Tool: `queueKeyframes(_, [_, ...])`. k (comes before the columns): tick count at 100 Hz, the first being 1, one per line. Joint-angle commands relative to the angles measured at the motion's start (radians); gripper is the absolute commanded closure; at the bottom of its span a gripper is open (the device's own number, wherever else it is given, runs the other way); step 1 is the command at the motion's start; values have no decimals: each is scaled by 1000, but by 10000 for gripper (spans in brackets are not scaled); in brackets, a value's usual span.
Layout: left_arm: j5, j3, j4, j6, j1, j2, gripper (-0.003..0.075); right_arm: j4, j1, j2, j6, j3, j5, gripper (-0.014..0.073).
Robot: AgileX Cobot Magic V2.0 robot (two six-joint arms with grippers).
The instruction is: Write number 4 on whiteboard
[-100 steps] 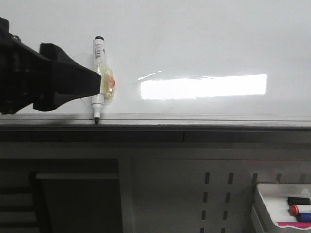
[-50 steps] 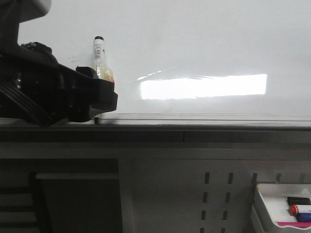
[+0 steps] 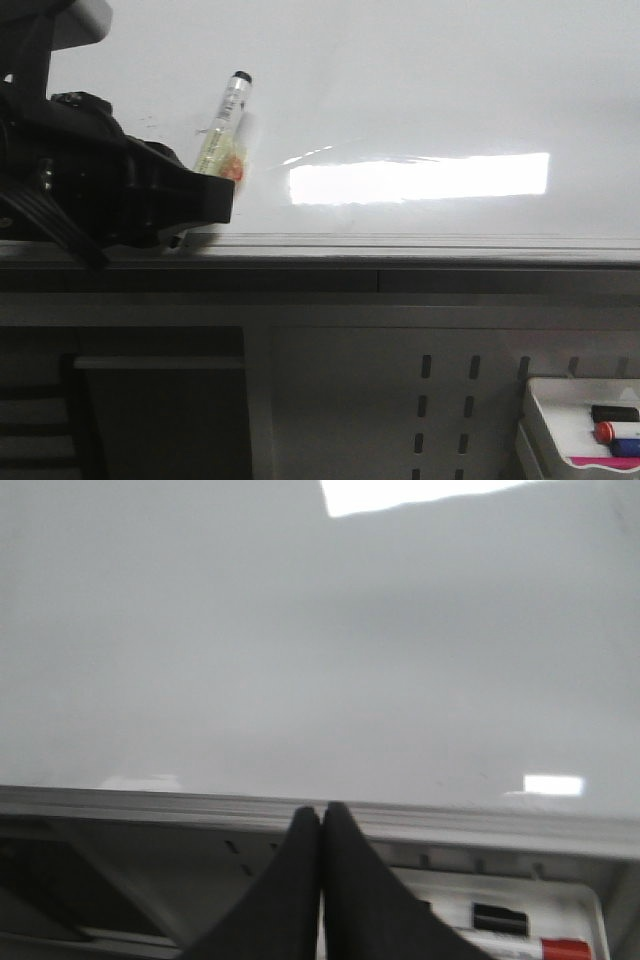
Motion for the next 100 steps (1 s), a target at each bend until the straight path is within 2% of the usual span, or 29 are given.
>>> queueKeyframes(1, [-73, -24, 179, 1, -8, -55, 741, 42, 84, 41, -78, -95, -35, 638])
queueKeyframes(12, [-77, -24, 410, 1, -23, -102, 741, 44, 248, 140, -83, -185, 9, 638])
queueKeyframes(23, [-83, -24, 543, 1, -35, -146, 741, 44, 385, 243, -94, -263, 33, 597])
queueKeyframes(34, [-106, -24, 702, 1, -42, -189, 741, 44, 501, 342, -107, -336, 42, 438])
queueKeyframes(42, [-129, -22, 759, 1, -42, -212, 741, 44, 565, 406, -107, -388, 54, 311])
queueKeyframes(49, [-136, -22, 769, 1, -42, -224, 741, 44, 597, 453, -107, -427, 54, 266])
queueKeyframes(64, [-162, -22, 780, 1, -42, -228, 741, 44, 637, 528, -107, -476, 42, 270])
queueKeyframes(83, [-175, -22, 794, 1, -42, -228, 741, 44, 640, 570, -107, -492, 14, 279])
queueKeyframes(93, [-175, -22, 800, 1, -42, -228, 741, 44, 640, 570, -107, -494, 13, 382])
queueKeyframes(100, [-175, -22, 799, 1, -42, -228, 741, 44, 640, 570, -107, -494, 13, 526])
